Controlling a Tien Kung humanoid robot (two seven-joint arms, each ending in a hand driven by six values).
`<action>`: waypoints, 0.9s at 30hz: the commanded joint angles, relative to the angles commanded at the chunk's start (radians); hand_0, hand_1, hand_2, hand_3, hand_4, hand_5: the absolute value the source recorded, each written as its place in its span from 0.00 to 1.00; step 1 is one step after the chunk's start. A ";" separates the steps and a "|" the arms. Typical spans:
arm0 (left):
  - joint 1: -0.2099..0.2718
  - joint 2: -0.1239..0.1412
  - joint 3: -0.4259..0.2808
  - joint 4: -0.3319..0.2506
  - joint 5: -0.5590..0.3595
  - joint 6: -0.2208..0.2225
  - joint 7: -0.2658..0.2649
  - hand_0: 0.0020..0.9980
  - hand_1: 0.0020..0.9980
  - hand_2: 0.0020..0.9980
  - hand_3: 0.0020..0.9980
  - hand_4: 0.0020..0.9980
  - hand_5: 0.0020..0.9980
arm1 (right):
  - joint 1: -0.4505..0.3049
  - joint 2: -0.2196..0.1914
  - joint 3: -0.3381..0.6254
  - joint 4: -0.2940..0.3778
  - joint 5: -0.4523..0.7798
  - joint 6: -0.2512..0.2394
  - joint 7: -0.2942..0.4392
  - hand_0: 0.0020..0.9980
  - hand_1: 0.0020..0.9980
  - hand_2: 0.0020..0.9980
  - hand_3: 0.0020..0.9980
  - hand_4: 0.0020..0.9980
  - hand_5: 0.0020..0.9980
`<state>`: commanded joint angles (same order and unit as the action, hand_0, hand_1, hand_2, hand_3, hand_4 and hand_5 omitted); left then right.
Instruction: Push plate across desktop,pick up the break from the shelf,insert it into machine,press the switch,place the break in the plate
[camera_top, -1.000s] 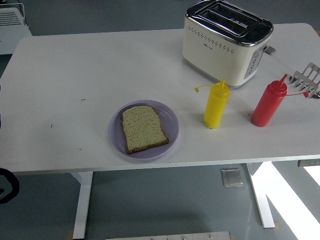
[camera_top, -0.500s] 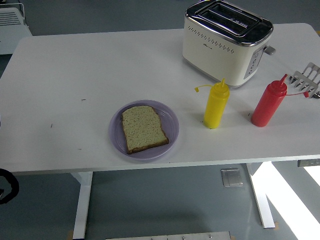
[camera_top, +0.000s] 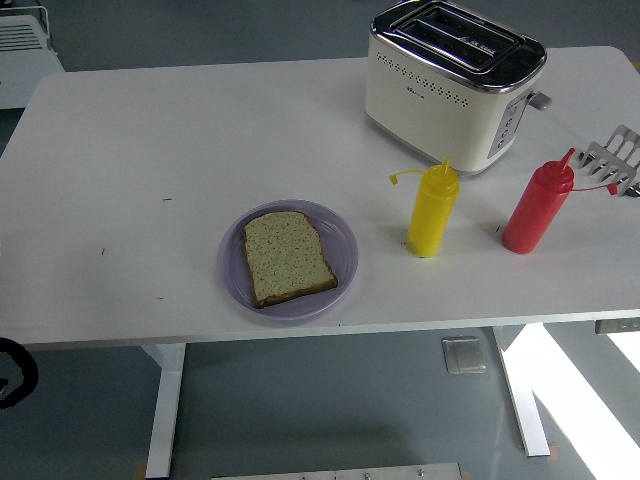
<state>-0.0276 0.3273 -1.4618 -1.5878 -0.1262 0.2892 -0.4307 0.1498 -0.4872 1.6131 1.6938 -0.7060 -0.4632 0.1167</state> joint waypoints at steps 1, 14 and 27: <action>0.000 0.000 0.000 0.000 0.000 0.000 0.000 0.78 0.69 0.64 0.63 0.66 1.00 | -0.001 0.000 0.004 -0.001 0.000 -0.001 0.001 0.67 0.60 0.42 0.47 0.76 0.17; 0.003 0.000 0.000 0.001 -0.002 0.002 -0.003 0.78 0.69 0.64 0.63 0.65 1.00 | -0.008 -0.004 0.021 0.002 0.004 0.013 -0.002 0.69 0.72 0.70 0.28 0.76 0.17; 0.020 0.003 -0.009 -0.014 -0.013 -0.002 0.001 0.78 0.69 0.64 0.63 0.65 1.00 | -0.021 -0.009 0.024 -0.003 -0.012 0.076 -0.033 0.72 0.73 0.76 0.77 0.77 0.17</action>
<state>-0.0074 0.3307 -1.4707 -1.6016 -0.1396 0.2872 -0.4296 0.1292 -0.4965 1.6366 1.6912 -0.7183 -0.3867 0.0832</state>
